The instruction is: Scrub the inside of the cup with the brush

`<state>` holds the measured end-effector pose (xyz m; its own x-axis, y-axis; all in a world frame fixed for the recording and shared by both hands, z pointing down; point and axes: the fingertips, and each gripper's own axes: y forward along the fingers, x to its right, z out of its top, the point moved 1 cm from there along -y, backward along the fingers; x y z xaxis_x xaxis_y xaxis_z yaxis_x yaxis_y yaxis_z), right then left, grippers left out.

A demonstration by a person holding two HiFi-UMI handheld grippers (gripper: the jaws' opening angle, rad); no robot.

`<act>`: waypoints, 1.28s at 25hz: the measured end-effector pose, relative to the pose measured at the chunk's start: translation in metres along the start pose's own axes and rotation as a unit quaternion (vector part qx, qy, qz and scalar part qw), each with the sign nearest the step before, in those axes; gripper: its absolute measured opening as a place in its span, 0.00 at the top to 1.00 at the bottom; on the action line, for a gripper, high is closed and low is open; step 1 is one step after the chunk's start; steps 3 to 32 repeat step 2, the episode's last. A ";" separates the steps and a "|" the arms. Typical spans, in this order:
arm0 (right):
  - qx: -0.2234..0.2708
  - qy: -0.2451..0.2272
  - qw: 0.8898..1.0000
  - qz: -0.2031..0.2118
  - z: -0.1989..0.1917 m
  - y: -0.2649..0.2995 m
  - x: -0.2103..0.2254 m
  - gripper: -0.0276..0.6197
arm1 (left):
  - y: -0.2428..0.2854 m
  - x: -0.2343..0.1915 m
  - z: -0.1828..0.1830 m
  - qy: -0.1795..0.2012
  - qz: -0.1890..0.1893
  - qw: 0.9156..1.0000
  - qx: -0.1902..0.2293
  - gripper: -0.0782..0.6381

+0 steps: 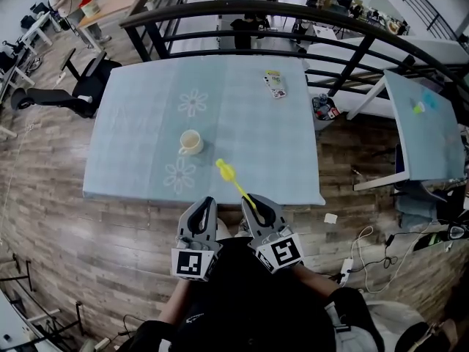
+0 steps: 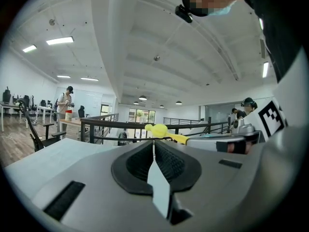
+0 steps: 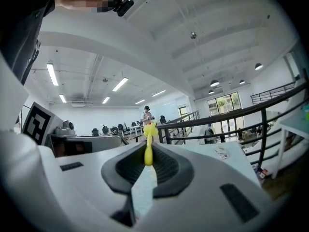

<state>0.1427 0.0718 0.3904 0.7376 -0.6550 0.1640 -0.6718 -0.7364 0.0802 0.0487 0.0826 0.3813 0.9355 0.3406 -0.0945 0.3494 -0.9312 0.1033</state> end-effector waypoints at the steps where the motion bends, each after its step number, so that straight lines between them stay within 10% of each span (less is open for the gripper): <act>1: 0.000 0.001 1.000 -0.001 -0.001 0.000 0.001 0.90 | 0.000 0.000 -0.003 0.001 0.001 1.000 -0.006 0.86; 32: 0.000 0.002 1.000 -0.002 -0.001 0.000 0.002 0.90 | -0.001 -0.001 -0.007 0.001 0.002 1.000 -0.012 0.86</act>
